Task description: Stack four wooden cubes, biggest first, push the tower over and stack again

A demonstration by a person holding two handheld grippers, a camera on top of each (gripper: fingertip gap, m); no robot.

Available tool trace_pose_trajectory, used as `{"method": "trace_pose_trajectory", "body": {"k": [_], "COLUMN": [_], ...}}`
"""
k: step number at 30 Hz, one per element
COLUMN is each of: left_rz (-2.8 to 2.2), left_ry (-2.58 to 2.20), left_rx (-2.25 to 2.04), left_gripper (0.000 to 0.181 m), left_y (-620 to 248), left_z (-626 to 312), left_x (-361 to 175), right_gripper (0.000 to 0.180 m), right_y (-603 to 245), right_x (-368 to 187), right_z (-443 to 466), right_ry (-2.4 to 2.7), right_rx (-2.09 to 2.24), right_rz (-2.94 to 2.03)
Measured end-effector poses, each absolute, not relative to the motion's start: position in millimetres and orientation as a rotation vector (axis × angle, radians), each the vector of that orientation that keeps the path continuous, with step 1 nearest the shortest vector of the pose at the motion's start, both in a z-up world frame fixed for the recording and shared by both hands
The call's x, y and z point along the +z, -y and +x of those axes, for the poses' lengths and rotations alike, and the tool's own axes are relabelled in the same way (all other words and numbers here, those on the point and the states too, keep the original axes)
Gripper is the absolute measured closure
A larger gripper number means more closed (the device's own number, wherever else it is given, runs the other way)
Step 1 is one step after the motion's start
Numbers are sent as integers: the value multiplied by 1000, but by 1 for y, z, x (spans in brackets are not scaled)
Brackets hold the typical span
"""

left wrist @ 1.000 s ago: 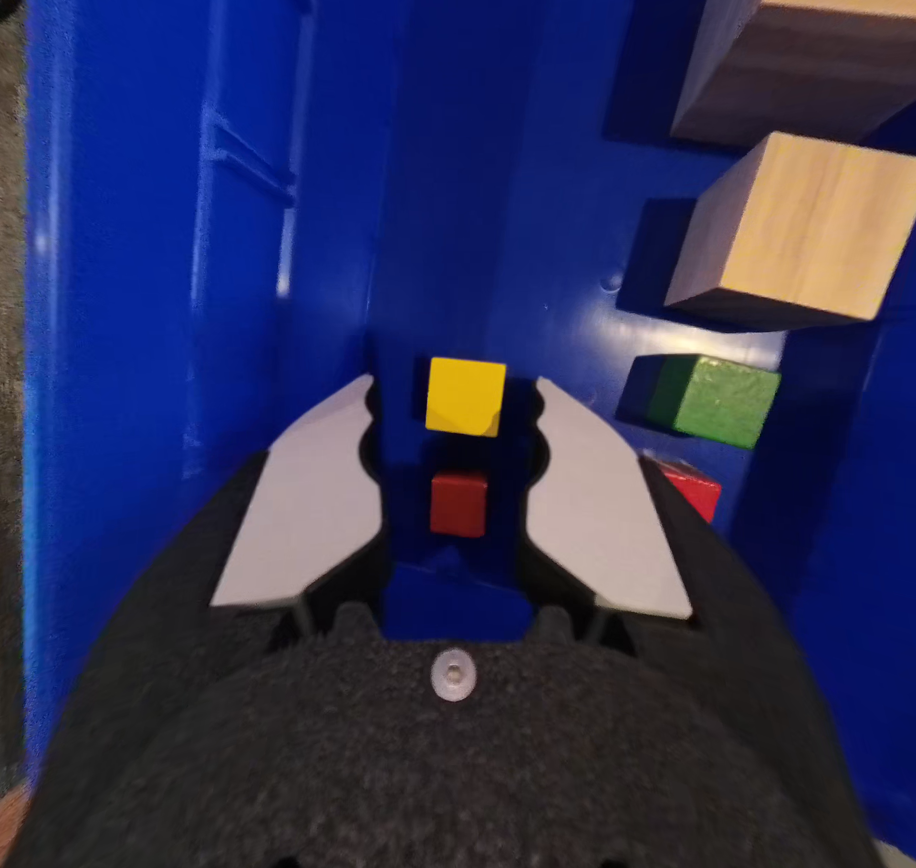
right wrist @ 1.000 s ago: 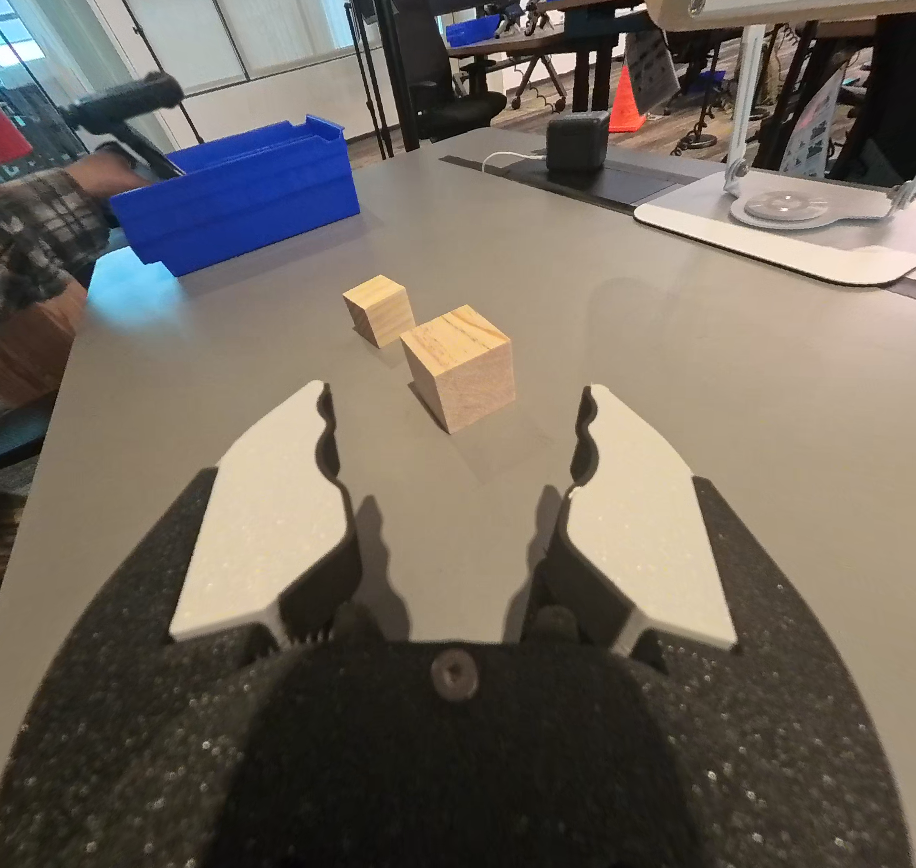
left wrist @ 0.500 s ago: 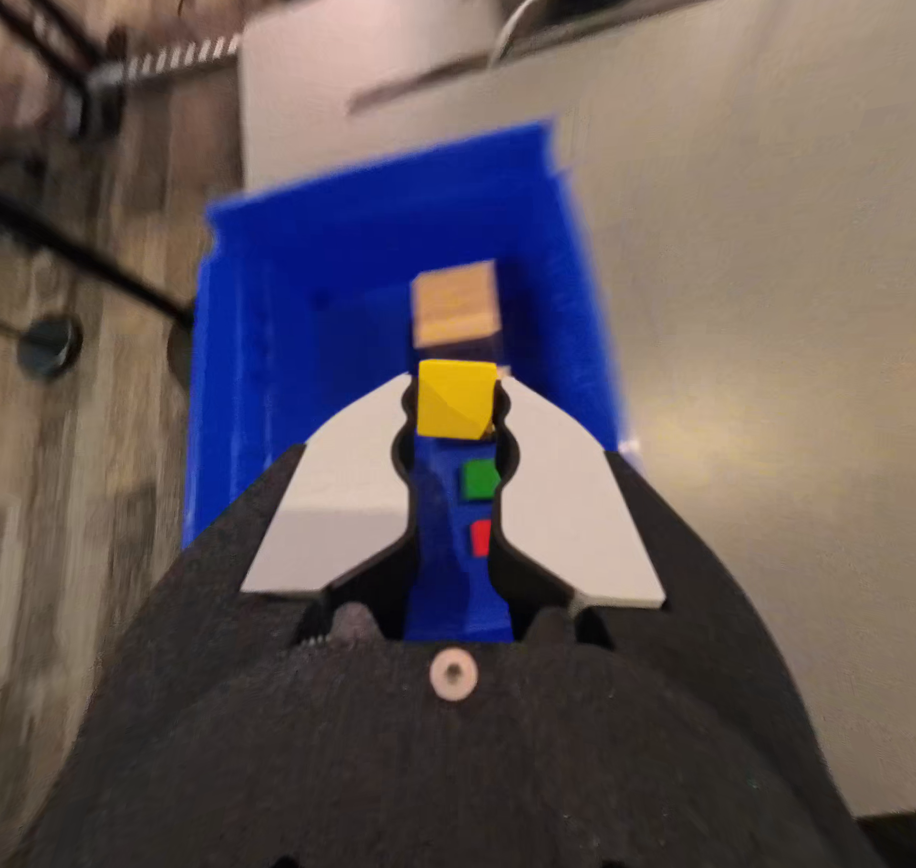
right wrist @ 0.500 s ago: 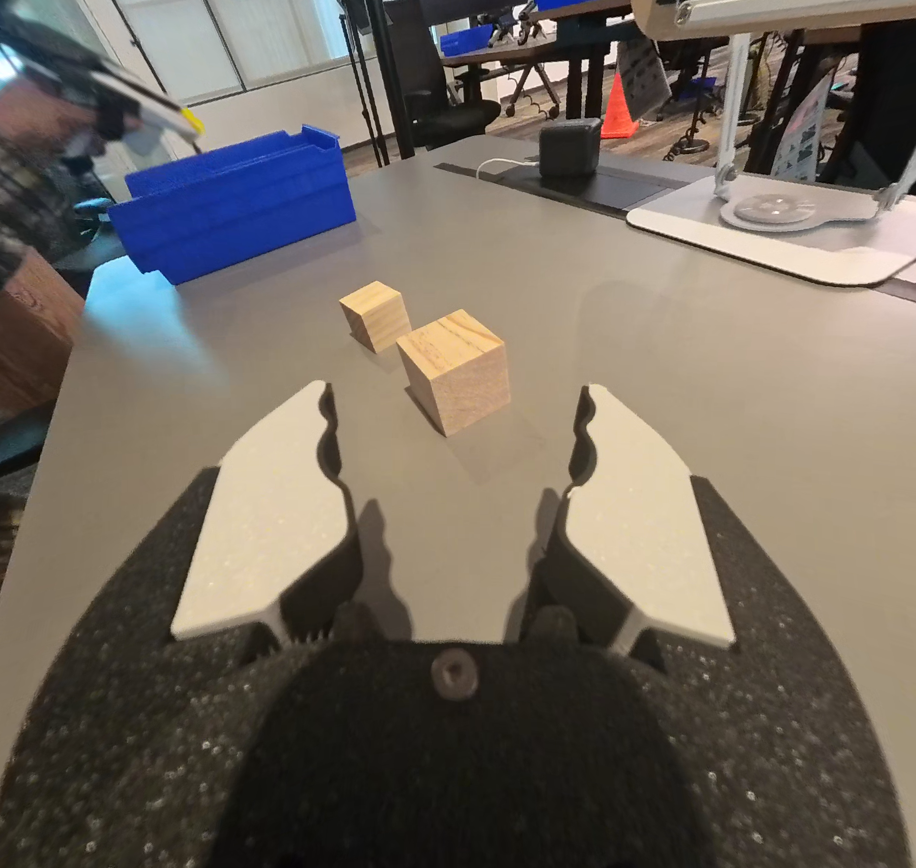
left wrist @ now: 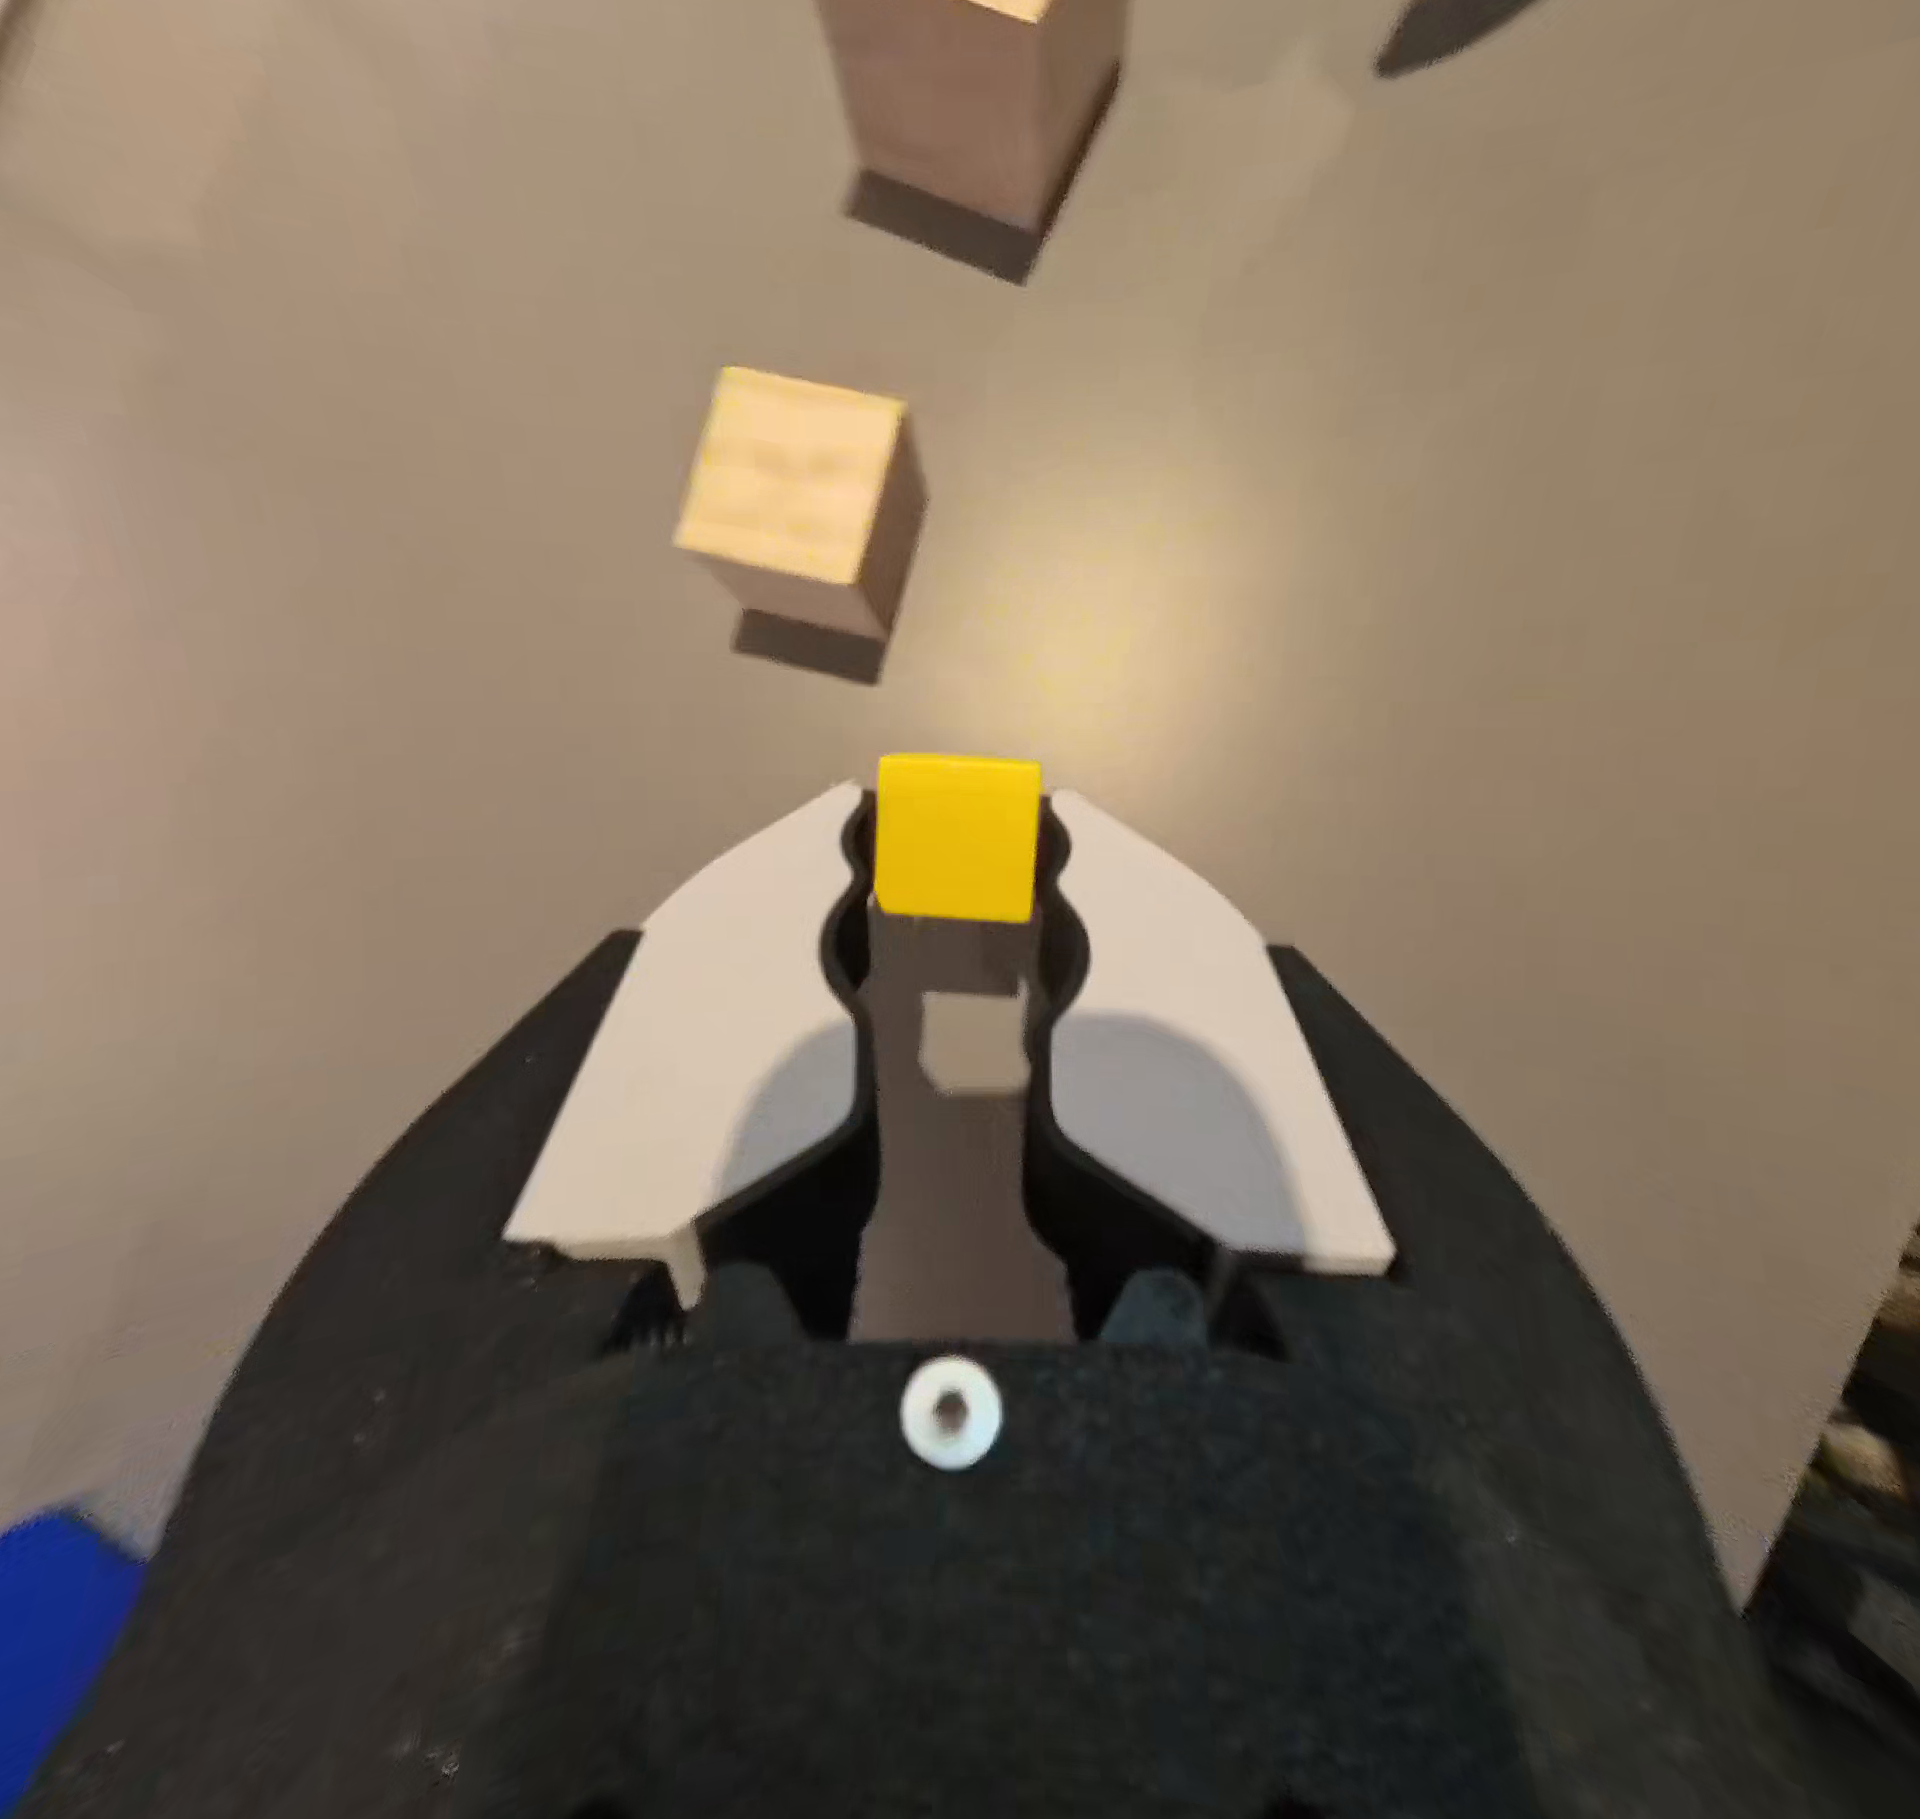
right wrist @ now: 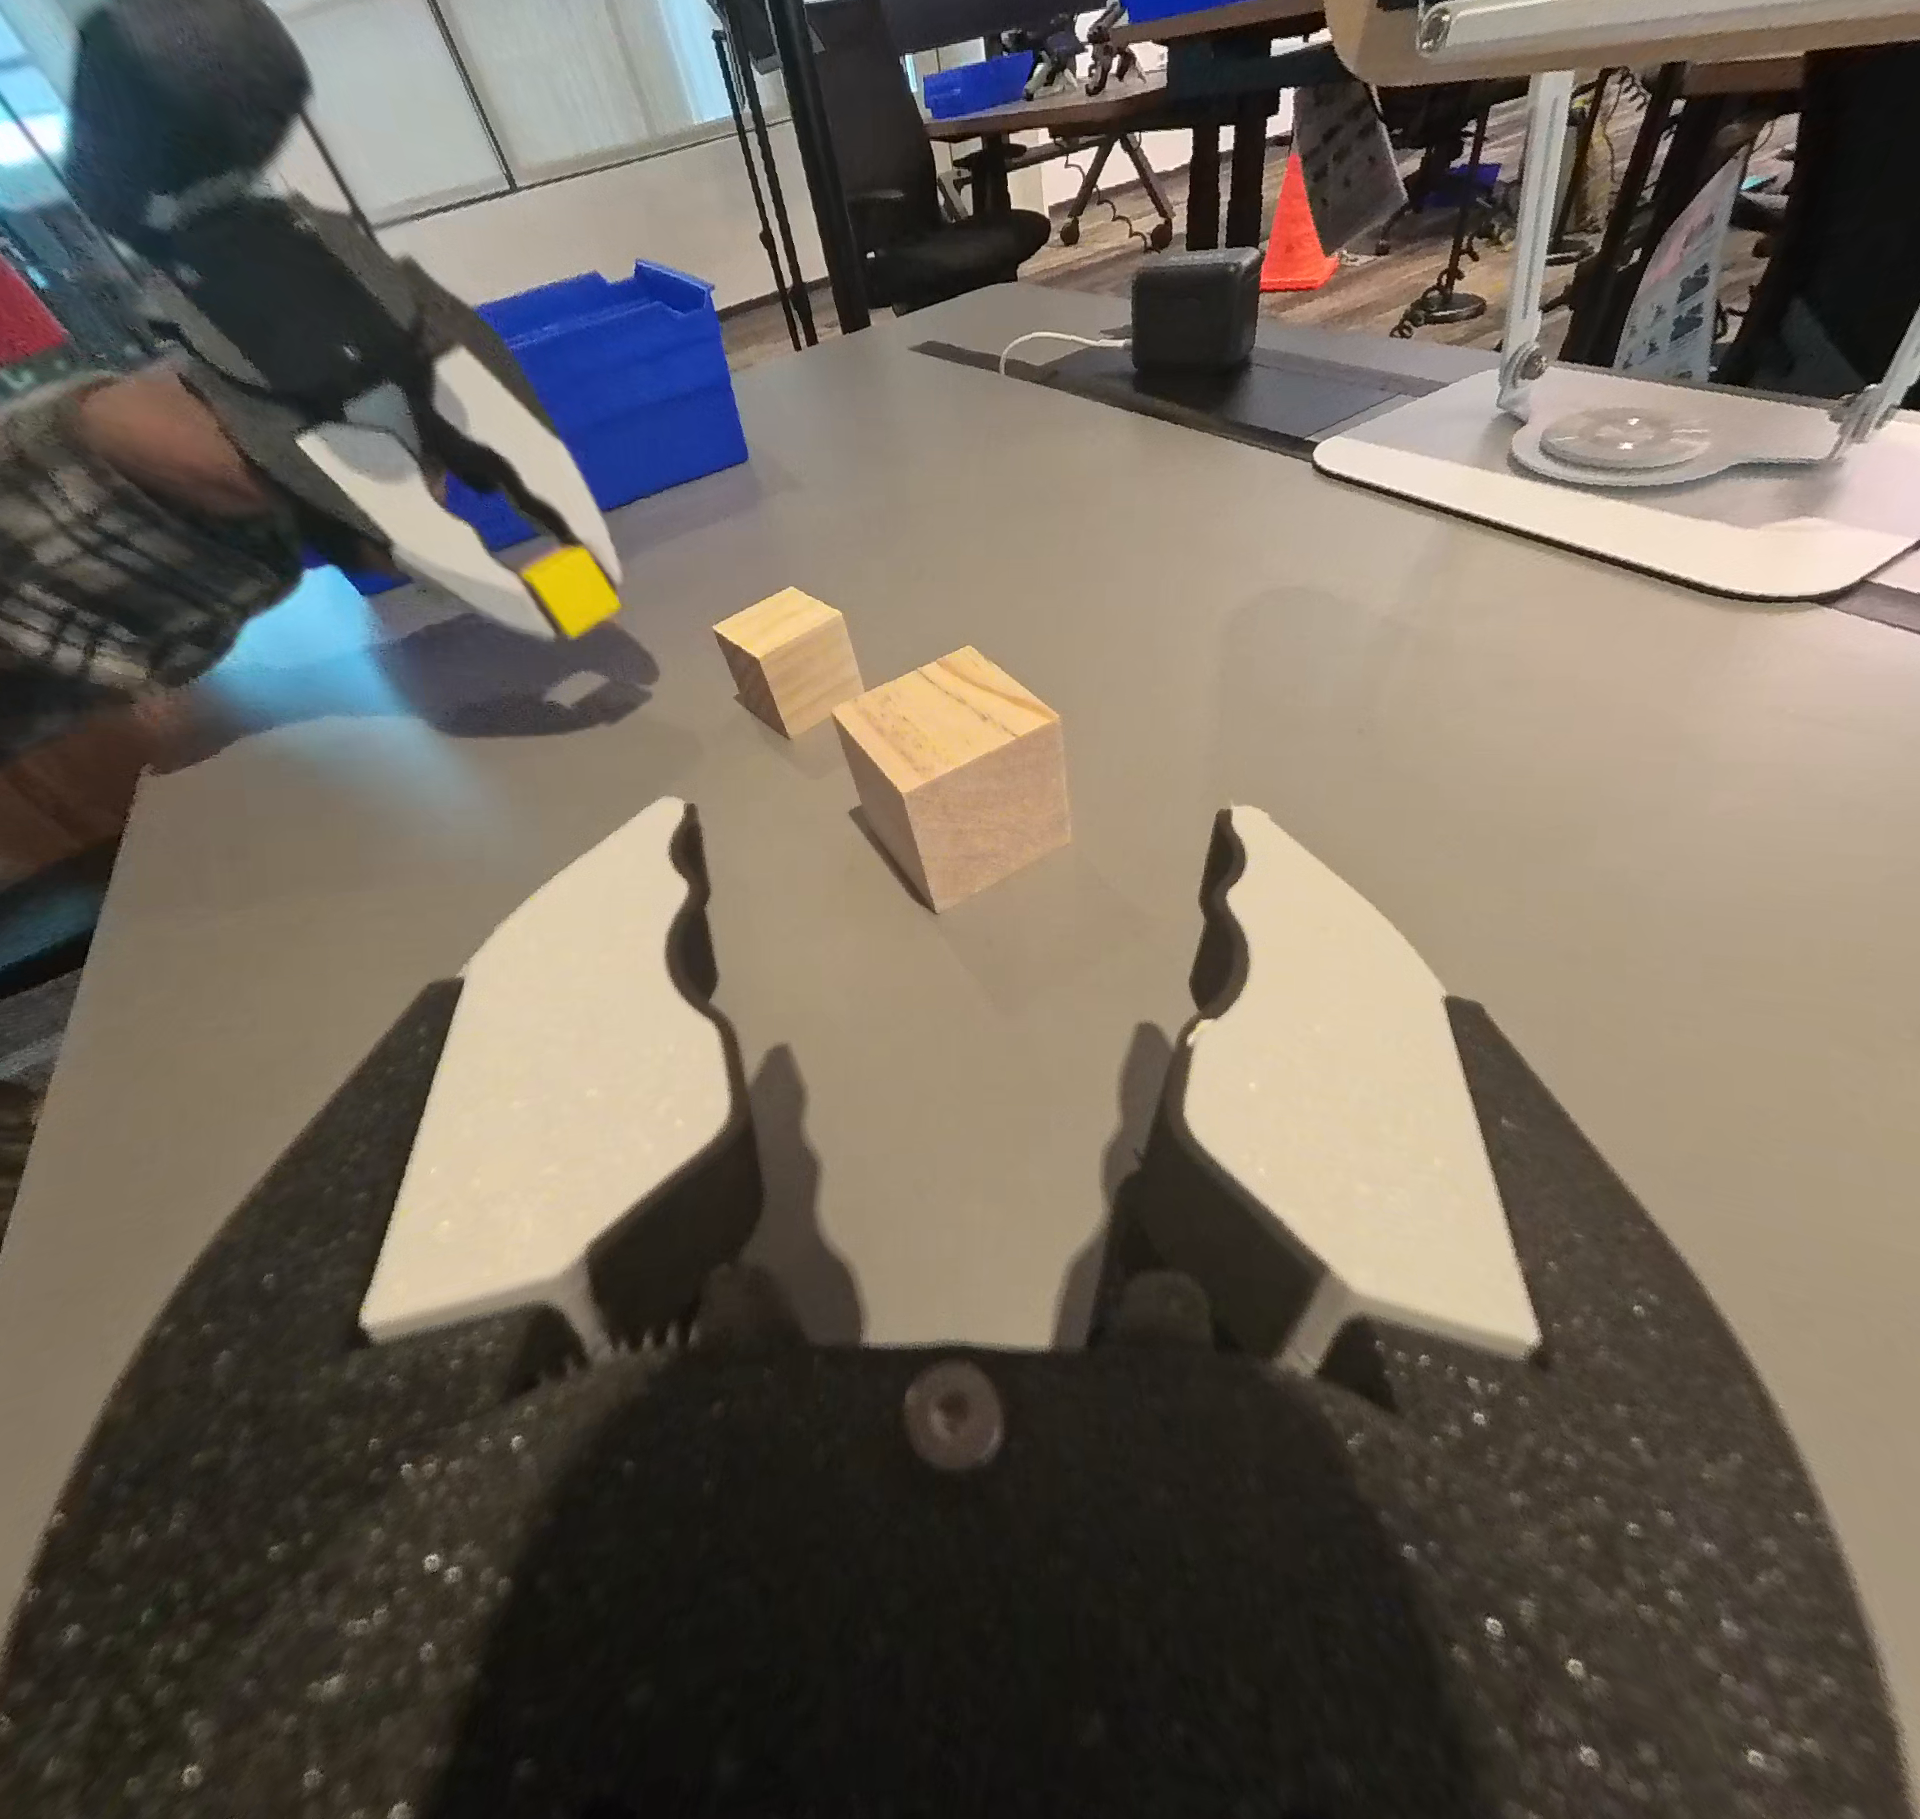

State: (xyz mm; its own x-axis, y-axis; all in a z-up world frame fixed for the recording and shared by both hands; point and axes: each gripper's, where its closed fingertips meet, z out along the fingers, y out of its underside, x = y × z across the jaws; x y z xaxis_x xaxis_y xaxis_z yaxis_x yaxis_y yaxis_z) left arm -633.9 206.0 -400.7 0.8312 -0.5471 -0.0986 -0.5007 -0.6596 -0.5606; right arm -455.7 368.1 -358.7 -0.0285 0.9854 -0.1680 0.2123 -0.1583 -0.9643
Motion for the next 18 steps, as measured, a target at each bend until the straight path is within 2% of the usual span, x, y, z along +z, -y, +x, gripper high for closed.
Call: {"method": "trace_pose_trajectory", "body": {"k": [1, 14, 18], "left_rz": [-2428, -2517, -2489], "left_ry": [-797, -905, -846], "left_rx": [-115, -167, -106], "left_gripper": [152, 152, 127], "left_y": [-208, -207, -209], "left_z": [-629, -623, -632], "left_x": [-408, -447, -439], "right_gripper": [89, 89, 88], "right_y": [-368, -367, -368], "right_x": [-359, -361, -360], "right_z": [-456, -457, -456], "right_ry": [1317, 1330, 1325], "right_rx": [1259, 1256, 1257], "right_rz": [-1469, -1474, -1471]}}
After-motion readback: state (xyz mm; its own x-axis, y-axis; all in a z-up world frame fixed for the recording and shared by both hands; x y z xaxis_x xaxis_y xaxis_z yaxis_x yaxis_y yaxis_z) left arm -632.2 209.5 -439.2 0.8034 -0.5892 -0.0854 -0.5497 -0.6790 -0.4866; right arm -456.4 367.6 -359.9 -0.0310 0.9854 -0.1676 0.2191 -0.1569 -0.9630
